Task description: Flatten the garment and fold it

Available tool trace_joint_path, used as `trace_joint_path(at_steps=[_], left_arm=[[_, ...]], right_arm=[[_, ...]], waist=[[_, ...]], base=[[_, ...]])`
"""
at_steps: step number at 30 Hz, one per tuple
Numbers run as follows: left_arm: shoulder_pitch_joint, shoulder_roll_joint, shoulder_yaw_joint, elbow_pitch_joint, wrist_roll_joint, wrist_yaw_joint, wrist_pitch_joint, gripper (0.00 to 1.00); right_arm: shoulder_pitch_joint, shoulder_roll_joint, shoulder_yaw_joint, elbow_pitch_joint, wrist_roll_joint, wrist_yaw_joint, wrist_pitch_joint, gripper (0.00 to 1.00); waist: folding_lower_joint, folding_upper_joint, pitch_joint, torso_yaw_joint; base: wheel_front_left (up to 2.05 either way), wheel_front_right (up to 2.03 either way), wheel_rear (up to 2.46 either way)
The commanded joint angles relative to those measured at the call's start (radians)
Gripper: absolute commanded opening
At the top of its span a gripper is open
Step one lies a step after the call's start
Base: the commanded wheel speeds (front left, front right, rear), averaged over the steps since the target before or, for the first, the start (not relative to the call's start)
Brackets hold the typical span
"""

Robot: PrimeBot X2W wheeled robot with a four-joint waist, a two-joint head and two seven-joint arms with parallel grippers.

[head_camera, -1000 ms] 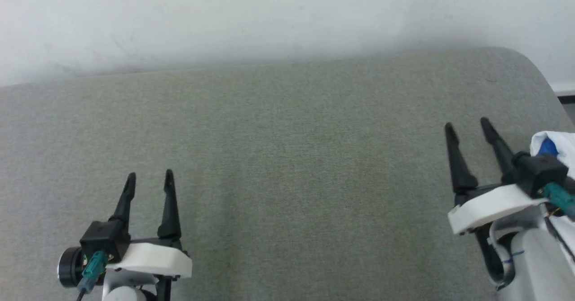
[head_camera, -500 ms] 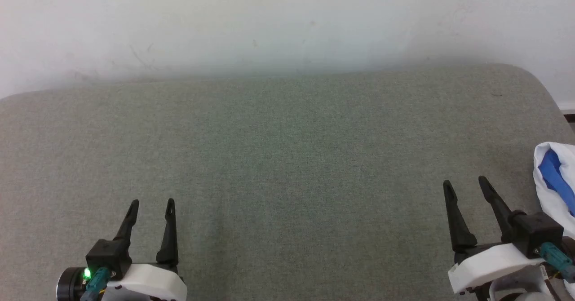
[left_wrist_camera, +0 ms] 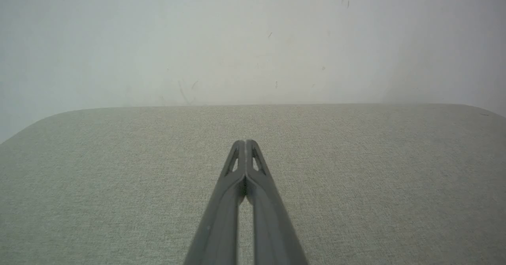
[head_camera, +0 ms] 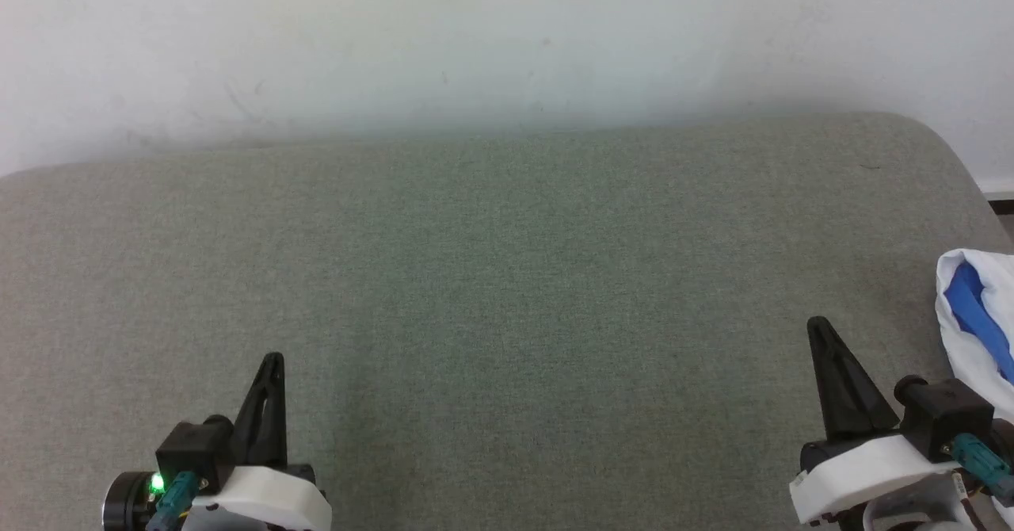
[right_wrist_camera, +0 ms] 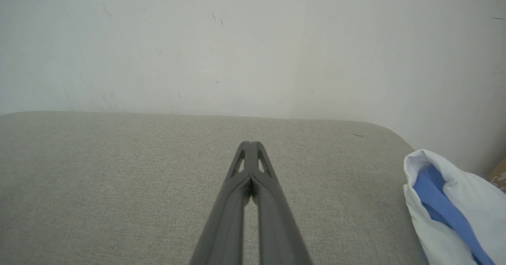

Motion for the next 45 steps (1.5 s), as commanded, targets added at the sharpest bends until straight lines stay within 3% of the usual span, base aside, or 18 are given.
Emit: trace_joint_path(at_steps=[1, 45], left_arm=[[0.000, -0.002, -0.001, -0.005, 0.003, 0.001, 0.006, 0.00], [-0.005, -0.023, -0.014, -0.069, 0.043, 0.019, 0.094, 0.00]], right_arm=[[-0.002, 0.000, 0.001, 0.001, -0.002, 0.000, 0.003, 0.00], [-0.027, 0.002, 0.011, 0.013, -0.030, 0.000, 0.036, 0.00]], waist=[[0.0000, 0.0000, -0.001, 0.001], [0.0000, 0.0000, -0.016, 0.015]], base=[[0.00, 0.00, 0.00], [0.00, 0.00, 0.00]])
